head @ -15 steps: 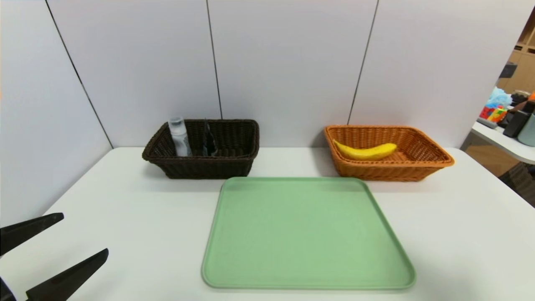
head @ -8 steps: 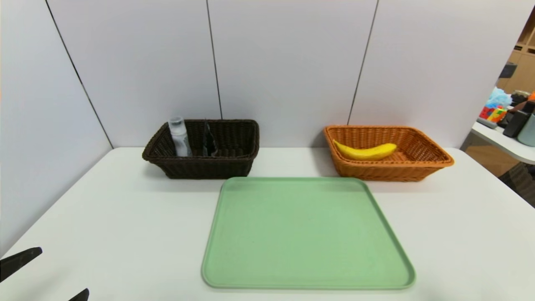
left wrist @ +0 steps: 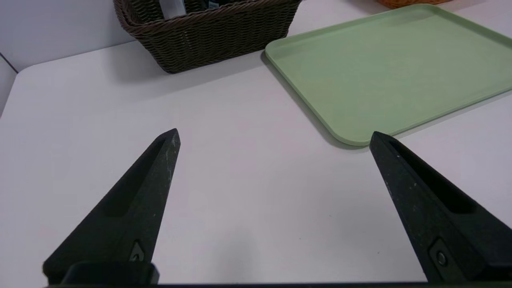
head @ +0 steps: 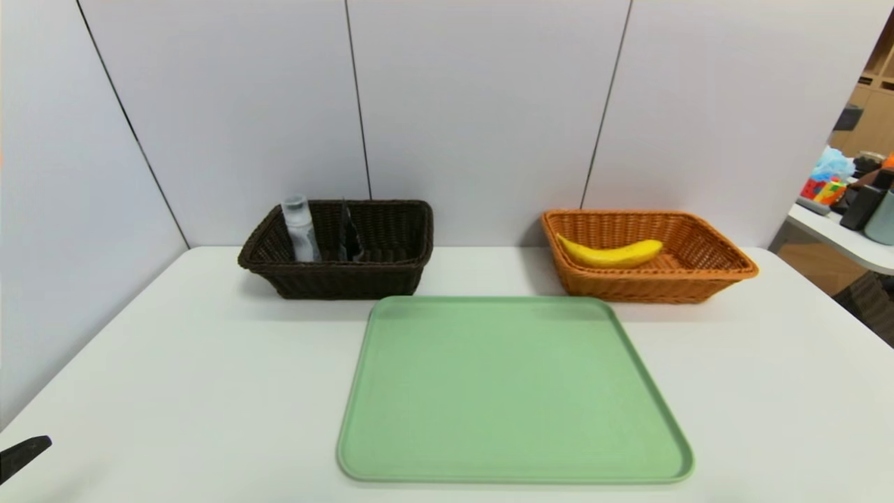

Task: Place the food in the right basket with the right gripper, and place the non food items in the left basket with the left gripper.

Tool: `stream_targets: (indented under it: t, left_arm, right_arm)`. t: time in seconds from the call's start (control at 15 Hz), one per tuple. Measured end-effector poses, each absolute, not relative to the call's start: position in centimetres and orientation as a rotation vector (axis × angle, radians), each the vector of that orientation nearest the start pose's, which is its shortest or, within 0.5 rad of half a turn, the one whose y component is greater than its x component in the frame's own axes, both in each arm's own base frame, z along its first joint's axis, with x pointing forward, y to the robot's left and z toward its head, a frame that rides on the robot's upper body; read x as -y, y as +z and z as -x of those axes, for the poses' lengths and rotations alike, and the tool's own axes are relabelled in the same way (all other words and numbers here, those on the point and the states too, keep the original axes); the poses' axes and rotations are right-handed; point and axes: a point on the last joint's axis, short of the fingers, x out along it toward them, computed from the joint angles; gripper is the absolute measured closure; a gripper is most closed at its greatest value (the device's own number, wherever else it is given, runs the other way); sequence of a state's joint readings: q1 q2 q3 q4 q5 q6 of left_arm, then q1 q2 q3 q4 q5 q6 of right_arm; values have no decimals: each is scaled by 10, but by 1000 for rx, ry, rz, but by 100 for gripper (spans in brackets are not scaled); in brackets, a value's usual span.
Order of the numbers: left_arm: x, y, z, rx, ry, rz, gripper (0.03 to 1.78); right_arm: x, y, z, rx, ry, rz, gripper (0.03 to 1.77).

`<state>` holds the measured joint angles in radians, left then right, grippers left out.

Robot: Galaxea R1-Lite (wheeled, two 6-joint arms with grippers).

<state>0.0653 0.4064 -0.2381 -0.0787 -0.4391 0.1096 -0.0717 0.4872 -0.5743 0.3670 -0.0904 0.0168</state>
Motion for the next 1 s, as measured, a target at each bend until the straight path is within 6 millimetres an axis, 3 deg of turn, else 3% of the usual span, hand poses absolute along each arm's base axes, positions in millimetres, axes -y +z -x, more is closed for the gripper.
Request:
stream_targets:
  t: [0.53,1.0]
  left_arm:
    - [9,146,1,-54,-303,-80,12]
    - [8,142,8,-46,-171,-36,12]
  right_arm:
    - [1,204,6,-248,-100,-28,10]
    - [-2,189,28,-202,-2,-40,10]
